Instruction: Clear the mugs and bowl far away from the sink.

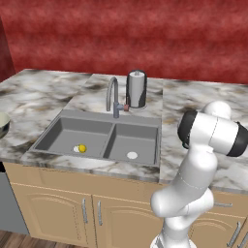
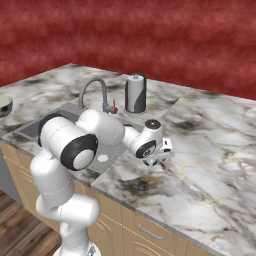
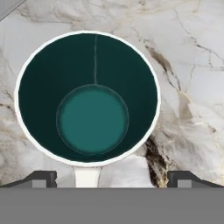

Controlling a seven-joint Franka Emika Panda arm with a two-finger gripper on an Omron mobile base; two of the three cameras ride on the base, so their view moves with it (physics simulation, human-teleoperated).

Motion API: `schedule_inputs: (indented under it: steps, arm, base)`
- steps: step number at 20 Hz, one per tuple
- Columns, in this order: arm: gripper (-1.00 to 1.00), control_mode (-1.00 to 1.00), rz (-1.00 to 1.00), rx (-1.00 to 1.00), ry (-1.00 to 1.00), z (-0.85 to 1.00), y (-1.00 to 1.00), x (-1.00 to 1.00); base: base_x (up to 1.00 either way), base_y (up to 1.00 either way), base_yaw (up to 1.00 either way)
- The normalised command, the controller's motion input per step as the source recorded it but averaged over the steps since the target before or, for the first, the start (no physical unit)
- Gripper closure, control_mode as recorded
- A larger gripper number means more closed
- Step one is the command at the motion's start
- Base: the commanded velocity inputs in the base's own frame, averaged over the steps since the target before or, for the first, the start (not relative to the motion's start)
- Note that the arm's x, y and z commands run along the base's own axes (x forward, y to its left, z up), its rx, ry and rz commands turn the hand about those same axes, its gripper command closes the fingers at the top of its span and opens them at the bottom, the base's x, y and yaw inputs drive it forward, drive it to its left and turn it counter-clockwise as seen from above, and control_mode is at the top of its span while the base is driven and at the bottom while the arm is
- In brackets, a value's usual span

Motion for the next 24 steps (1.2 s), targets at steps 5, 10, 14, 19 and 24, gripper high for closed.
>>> schedule_inputs:
  steps: [5, 10, 14, 19, 24]
  arm:
    - [-1.00, -1.00, 0.00, 0.01, 0.00, 0.00, 0.00, 0.00]
    - [-1.00, -1.00, 0.00, 0.00, 0.00, 0.00, 0.00, -0.11]
    - [-1.00, -1.00, 0.00, 0.00, 0.00, 0.00, 0.00, -0.01]
    - [-1.00, -1.00, 0.00, 0.00, 0.00, 0.12, 0.15, 0.00]
    - [-1.00, -1.00, 0.00, 0.00, -0.01, 0.10, 0.12, 0.00]
  base:
    - [0.00, 0.00, 0.00]
    - [0.00, 0.00, 0.00]
    - [0.00, 0.00, 0.00]
    - [0.00, 0.00, 0.00]
    - [0.00, 0.00, 0.00]
